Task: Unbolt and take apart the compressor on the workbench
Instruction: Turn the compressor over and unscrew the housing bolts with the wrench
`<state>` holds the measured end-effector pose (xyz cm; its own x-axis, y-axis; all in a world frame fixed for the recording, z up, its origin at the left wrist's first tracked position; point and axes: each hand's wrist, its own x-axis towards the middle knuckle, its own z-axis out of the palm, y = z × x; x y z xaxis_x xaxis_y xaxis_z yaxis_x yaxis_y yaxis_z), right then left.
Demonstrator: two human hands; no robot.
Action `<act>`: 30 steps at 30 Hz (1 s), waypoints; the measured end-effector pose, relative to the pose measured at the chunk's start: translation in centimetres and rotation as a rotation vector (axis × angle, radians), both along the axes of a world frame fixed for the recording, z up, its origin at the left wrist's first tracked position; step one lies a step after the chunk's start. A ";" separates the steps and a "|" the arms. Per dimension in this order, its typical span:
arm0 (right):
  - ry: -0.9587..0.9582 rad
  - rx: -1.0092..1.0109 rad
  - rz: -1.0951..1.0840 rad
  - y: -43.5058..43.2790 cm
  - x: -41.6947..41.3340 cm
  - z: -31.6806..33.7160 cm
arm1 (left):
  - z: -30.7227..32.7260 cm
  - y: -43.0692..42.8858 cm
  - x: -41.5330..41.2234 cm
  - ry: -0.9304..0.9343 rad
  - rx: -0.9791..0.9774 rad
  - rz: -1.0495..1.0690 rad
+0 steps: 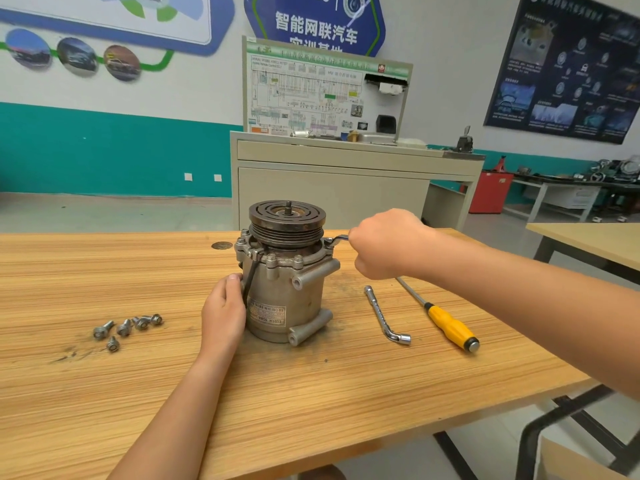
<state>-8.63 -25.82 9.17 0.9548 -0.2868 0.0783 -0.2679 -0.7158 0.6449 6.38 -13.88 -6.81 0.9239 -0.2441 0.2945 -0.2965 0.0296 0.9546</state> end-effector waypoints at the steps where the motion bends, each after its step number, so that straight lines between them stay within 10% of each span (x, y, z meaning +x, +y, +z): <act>1: -0.006 0.014 0.005 -0.2 0.1 0.1 | 0.0 0.0 0.0 0.000 0.004 0.002; 18: -0.074 0.007 0.099 -6.5 0.7 -1.1 | 0.1 0.0 0.0 -0.004 0.012 0.006; 30: -0.618 0.118 0.538 -8.5 7.9 -5.1 | 0.1 -0.3 0.6 -0.049 0.008 0.026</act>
